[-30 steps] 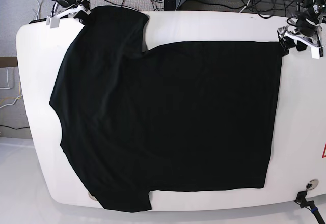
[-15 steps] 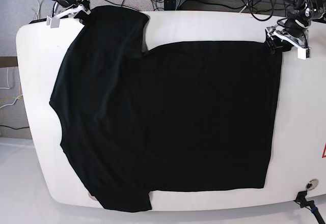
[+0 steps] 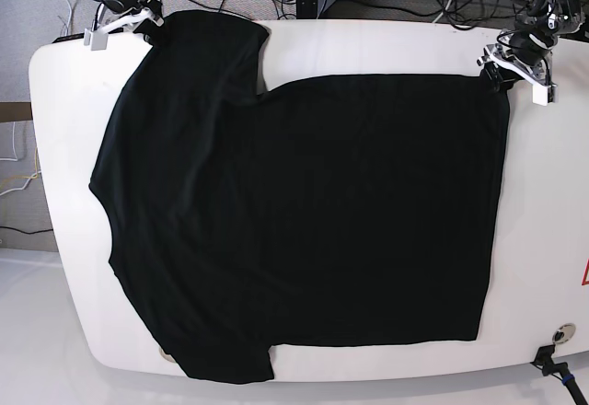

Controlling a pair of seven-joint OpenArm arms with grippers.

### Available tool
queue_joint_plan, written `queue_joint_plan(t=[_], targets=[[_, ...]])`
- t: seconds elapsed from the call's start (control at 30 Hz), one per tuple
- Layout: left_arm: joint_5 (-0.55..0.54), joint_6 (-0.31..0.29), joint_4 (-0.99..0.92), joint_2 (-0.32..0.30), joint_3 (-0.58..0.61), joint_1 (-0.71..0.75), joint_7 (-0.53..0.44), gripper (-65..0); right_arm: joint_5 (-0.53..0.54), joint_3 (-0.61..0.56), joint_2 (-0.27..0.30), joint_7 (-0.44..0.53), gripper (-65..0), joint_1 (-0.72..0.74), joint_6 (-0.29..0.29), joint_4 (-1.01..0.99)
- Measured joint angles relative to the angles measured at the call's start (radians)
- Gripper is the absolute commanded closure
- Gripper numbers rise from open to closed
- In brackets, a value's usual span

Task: Fold the T-shirt properly
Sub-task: 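Drag the shoulder edge with both grippers toward the hem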

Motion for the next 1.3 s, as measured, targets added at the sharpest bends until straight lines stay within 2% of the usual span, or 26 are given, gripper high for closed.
queue_joint_plan(t=[0.03,0.2,0.47,0.77,0.87,1.1,1.2,1.3], targets=[[0.003,0.000,0.000,0.000,0.000,0.000,0.003,0.0,0.000,0.000,0.000,0.000,0.0,0.000,0.000,0.000],[0.020,0.005,-0.010,0.002,-0.001,-0.043,0.030,0.0,0.001,0.000,0.000,0.000,0.0,0.000,0.000,0.000],[0.017,0.007,-0.011,0.002,-0.001,-0.035,0.030,0.0,0.001,0.000,-0.002,0.000,0.0,0.003,0.000,0.001],[0.016,0.007,0.108,-0.003,-0.003,0.108,0.032,0.0,-0.018,-0.002,-0.009,-0.020,0.0,-0.067,-0.013,0.130],[0.014,0.007,0.155,0.002,-0.054,0.172,0.031,0.0,-0.019,0.002,-0.040,-0.019,0.0,-0.118,-0.014,0.192],[0.010,0.000,0.266,-0.002,-0.113,0.263,0.034,0.0,0.004,0.000,-0.066,-0.023,0.0,-0.223,-0.012,0.309],[0.019,0.010,0.269,-0.005,-0.137,0.257,0.037,0.0,0.069,0.002,-0.054,-0.028,0.0,-0.230,0.011,0.309],[0.018,0.005,0.272,0.000,-0.137,0.189,0.045,0.0,0.163,0.003,0.024,-0.031,0.0,-0.169,0.034,0.308]])
